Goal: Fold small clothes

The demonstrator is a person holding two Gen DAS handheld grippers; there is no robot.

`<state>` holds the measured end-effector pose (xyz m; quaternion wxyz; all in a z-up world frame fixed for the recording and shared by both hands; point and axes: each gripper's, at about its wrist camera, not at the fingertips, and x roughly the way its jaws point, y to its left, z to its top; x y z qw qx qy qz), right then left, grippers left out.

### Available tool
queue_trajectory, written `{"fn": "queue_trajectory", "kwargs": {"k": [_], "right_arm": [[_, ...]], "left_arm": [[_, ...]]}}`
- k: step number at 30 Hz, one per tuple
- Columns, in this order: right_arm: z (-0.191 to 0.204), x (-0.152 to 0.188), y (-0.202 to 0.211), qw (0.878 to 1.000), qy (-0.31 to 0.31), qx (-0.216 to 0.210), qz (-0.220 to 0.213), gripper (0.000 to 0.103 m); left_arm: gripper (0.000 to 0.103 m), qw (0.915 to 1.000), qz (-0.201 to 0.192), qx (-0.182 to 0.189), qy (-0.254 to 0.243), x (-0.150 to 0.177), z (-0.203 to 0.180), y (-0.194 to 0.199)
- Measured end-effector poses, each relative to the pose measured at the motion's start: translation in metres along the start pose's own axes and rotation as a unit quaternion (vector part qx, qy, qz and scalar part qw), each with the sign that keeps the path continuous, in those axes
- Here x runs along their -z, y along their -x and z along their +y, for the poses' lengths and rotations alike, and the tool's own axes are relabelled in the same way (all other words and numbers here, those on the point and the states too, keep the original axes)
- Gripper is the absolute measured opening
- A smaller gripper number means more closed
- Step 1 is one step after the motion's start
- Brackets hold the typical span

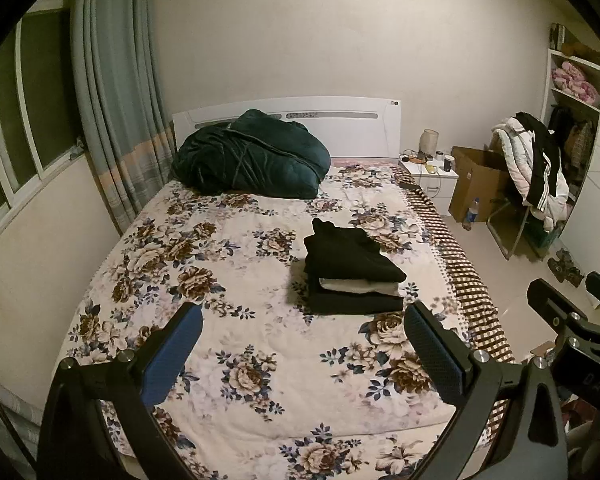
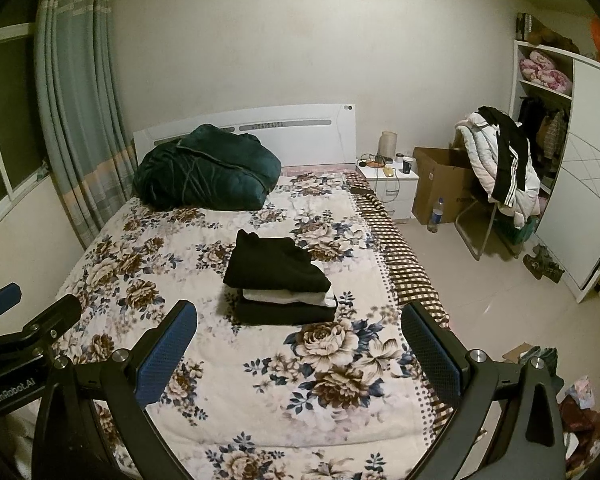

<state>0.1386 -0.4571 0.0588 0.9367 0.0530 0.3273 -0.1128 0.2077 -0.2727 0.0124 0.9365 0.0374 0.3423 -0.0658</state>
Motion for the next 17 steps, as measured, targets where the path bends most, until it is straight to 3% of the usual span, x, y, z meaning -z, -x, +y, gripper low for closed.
{"fn": "queue_trajectory", "kwargs": {"k": [17], "right_arm": [[0.0006,0.0074,0.0051,1.000,-0.003,0.002,-0.002,0.103]], "left_arm": [[0.103,0.9999,-0.003,-0.011,0.003,0.0007,-0.0038,0.0062]]}}
